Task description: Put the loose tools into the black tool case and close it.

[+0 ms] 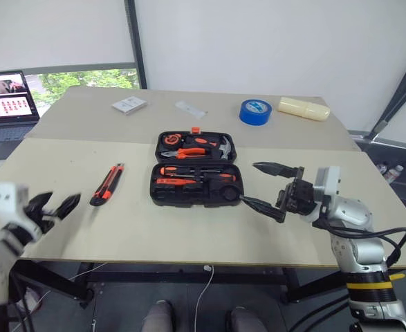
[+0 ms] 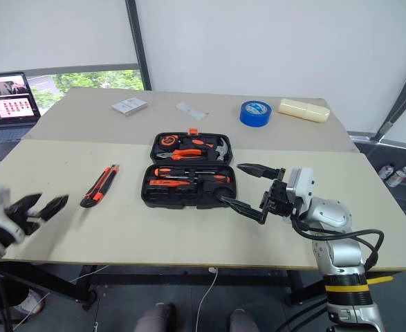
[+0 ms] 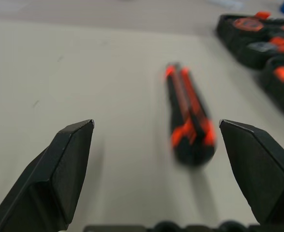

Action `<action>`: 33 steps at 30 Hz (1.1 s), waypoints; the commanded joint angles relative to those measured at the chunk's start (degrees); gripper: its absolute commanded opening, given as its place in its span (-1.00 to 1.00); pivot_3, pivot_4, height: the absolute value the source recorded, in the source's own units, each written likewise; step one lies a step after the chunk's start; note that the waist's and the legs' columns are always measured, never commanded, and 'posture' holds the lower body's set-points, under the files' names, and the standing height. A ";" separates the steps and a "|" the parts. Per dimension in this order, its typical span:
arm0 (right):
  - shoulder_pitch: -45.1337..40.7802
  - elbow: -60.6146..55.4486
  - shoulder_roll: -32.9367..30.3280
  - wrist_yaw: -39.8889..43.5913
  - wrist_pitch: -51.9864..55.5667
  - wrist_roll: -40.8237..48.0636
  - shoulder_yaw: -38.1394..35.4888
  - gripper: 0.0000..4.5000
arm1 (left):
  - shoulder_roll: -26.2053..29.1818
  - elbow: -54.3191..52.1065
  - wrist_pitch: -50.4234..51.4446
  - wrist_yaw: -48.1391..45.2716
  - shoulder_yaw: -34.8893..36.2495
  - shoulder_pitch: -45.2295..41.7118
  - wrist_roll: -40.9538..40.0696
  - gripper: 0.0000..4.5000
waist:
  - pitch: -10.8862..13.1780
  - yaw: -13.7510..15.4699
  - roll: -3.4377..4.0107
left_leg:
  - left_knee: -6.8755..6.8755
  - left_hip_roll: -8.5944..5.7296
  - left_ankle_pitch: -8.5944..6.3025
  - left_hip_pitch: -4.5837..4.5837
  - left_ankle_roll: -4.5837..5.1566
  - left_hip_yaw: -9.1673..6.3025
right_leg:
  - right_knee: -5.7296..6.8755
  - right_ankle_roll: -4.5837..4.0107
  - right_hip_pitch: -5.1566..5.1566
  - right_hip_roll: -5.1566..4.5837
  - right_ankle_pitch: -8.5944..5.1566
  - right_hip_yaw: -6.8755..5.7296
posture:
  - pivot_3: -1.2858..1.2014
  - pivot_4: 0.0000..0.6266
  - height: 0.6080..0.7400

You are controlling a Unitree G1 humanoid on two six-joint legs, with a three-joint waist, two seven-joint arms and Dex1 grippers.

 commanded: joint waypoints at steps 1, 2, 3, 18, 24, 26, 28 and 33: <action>-1.28 -1.68 -0.08 -0.71 0.57 0.70 -0.28 1.00 | 0.89 4.86 2.89 4.71 -5.26 -7.10 4.92 0.98 | 0.01 -0.27 0.00 | -0.05 0.01 0.13 -0.05 0.21 0.00 | 0.02 0.00 -0.07 0.06 -0.04 0.02 | 0.03 -0.52 1.00; -1.41 -1.83 -0.13 -0.90 0.79 0.79 -0.31 1.00 | 0.70 7.08 3.57 4.93 -6.73 -9.02 5.67 0.98 | 0.01 -0.47 -0.01 | -0.06 0.02 0.18 -0.06 0.29 -0.02 | 0.04 -0.01 -0.09 0.10 -0.05 0.03 | 0.03 -0.52 1.00; -1.61 -1.89 -0.14 -1.06 0.99 0.83 -0.28 1.00 | 0.55 9.14 4.23 4.86 -8.32 -10.69 6.40 0.98 | 0.01 -0.61 -0.01 | -0.09 0.02 0.19 -0.07 0.32 -0.04 | 0.07 -0.03 -0.12 0.13 -0.07 0.03 | 0.03 -0.52 1.00; -1.39 -6.71 -1.70 -1.61 6.45 2.48 -0.23 1.00 | -0.52 23.61 -11.59 -9.45 -14.31 -19.36 11.64 -0.24 | 0.01 -0.20 -0.01 | -0.01 -0.01 0.08 -0.10 0.12 -0.06 | 0.10 0.00 -0.10 0.07 -0.11 0.03 | 0.03 -0.52 1.00; -0.72 -5.46 -4.40 -0.45 5.94 2.26 -2.03 1.00 | 1.12 16.91 -27.93 -41.20 -20.92 -22.49 7.87 -0.24 | 0.06 0.61 -0.09 | 0.03 -0.01 0.08 -0.34 0.10 -0.07 | -0.02 -0.02 -0.18 0.04 -0.10 -0.03 | 0.03 -0.52 1.00; -0.53 -4.60 -5.75 0.43 5.76 2.16 -2.65 1.00 | 1.13 17.36 -31.72 -47.03 -26.85 -25.53 11.96 -0.24 | 0.06 0.91 -0.08 | 0.05 -0.04 0.08 -0.36 0.10 -0.06 | -0.09 0.01 -0.12 0.03 -0.09 -0.04 | 0.03 -0.52 1.00; 0.05 -4.32 -7.30 1.69 6.75 2.60 -2.88 1.00 | -0.41 19.59 -35.40 -48.59 -32.03 -29.67 16.84 -0.24 | 0.05 1.02 -0.07 | 0.08 -0.05 0.09 -0.35 0.12 -0.05 | -0.11 0.02 -0.10 0.03 -0.08 -0.02 | 0.03 -0.52 1.00; 1.19 -6.22 -8.38 1.69 8.73 3.56 -2.71 1.00 | -5.28 26.29 -42.82 -45.02 -41.74 -37.61 29.10 -0.24 | 0.06 0.60 -0.07 | 0.14 -0.04 0.20 -0.35 0.31 -0.06 | -0.08 0.09 -0.11 0.08 -0.06 0.06 | 0.03 -0.52 1.00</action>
